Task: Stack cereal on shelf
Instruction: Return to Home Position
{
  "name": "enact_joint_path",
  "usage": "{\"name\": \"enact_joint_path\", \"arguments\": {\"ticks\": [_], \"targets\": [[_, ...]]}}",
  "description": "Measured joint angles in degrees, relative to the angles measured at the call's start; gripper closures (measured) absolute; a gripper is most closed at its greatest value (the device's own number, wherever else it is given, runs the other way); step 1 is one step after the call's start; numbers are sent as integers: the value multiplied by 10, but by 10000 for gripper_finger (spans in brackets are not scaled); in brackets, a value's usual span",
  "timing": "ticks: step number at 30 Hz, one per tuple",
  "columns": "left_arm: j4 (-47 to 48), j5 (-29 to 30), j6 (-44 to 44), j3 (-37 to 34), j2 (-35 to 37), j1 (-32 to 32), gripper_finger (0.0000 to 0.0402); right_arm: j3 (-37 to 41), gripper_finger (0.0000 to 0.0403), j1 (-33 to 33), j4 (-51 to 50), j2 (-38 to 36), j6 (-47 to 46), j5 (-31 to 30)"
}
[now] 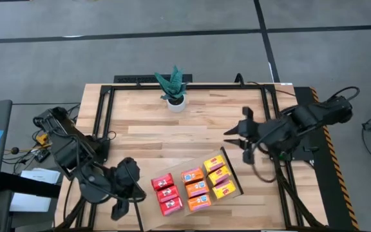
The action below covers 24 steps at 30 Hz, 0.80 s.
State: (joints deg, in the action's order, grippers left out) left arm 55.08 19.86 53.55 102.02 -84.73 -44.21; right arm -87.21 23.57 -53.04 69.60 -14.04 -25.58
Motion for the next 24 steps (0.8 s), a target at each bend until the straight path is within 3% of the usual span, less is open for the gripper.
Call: {"name": "enact_joint_path", "arguments": {"ticks": [6, 12, 18, 24], "targets": [[-2, 2, -18, 0, 4, 18, 400, -59, 274, -2, -3, -19, 62, -20], [-4, 54, -147, 0, 83, 45, 400, -47, 274, -38, 80, -100, 120, 2], [-10, 128, -261, -14, 192, 47, 400, 69, 274, -84, 156, -210, 115, 35], [-110, 135, -295, -146, 305, 47, 400, 233, 274, -99, 271, -319, 107, 81]]}}
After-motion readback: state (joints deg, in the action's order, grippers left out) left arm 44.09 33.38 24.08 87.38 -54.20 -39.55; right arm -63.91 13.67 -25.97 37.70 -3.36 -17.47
